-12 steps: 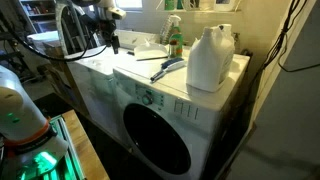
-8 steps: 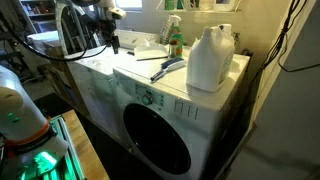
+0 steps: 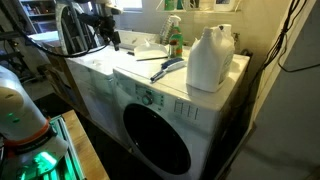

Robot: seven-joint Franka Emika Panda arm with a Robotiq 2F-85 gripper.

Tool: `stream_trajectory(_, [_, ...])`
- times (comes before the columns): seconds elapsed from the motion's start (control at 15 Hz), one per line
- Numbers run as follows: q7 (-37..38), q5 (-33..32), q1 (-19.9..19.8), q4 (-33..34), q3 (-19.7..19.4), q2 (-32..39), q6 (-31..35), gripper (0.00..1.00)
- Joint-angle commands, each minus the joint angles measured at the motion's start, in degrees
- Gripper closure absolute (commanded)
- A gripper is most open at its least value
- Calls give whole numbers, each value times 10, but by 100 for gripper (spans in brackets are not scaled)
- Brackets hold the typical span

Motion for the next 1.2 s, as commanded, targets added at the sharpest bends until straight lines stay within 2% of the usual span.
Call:
stream_trajectory(0.0, [-45,-42,20,53,22,34,-7,0])
stream_trajectory(0.33, [-125,-103,42,120,45,92,11,0])
stream_trajectory(0.47, [-166,-109,52,138,48,120,50,0])
stream_trajectory(0.53, [-173,-105,55,147,49,135,60,0])
stream_trajectory(0.6, [-147,-95,50,127,46,102,41,0])
stream_trajectory(1.13, [-176,-88,58,160,49,150,59,0])
